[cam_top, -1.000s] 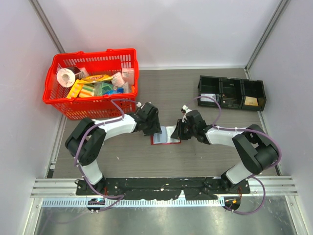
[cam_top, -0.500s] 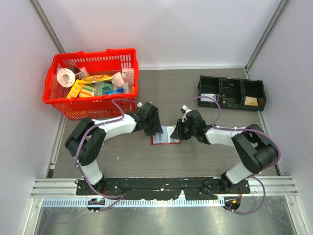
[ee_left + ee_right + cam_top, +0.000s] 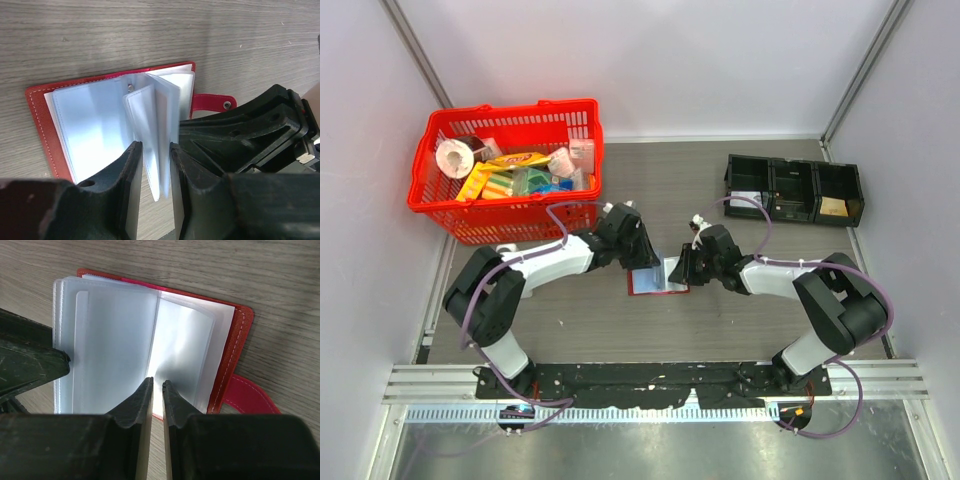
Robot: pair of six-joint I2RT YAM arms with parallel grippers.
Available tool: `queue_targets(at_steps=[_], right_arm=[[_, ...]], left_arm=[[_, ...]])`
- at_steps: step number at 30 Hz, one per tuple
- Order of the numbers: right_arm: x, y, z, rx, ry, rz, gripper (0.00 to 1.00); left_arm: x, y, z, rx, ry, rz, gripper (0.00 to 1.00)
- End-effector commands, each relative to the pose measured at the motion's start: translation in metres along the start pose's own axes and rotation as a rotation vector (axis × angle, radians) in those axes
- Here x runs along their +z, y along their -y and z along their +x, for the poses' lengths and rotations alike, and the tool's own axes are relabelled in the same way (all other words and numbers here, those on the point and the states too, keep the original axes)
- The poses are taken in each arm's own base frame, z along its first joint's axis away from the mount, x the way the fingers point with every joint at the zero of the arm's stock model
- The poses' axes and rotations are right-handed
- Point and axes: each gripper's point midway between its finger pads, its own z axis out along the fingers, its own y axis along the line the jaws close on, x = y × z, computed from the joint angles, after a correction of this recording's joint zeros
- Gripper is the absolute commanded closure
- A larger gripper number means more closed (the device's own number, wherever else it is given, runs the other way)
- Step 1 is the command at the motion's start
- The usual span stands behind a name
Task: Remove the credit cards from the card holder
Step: Remove the credit card from the card holder.
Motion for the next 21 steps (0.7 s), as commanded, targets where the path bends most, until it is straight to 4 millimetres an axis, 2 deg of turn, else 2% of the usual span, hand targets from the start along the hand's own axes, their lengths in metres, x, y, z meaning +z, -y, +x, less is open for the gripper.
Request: queue_targets(at_steps=[1,9,13,15,17,20,21], right_arm=[[0.0,0.01,0.006,0.001,-0.01,0.03,0.81],[-0.001,0.008,0.006,0.008,-0.008,0.021,0.81],[-0.005,0.007,0.001,0.009,0.007,0.024,0.81],[-0.01,0.009,-0.003,0.001,0.018,0.048,0.79],[-0.018,0.009,-0.011,-0.017,0.045,0.076,0.74],[-0.031,0.009,-0.03,-0.044,0.101,0.13,0.63],[-0.037,0.011,-0.03,-0.046,0.102,0.154,0.61]], left_arm=[[-0.009,0.023,-0.01,0.022,0.041,0.103,0.7],[-0.005,0.02,-0.007,0.018,0.032,0.102,0.73],[-0.006,0.022,-0.005,0.015,0.026,0.125,0.85],[-0.007,0.024,-0.006,0.019,0.032,0.132,0.88],[-0.009,0.025,-0.008,0.026,0.04,0.132,0.95],[-0.012,0.027,-0.01,0.035,0.047,0.132,0.99],[-0.012,0.027,-0.01,0.038,0.047,0.131,1.0]])
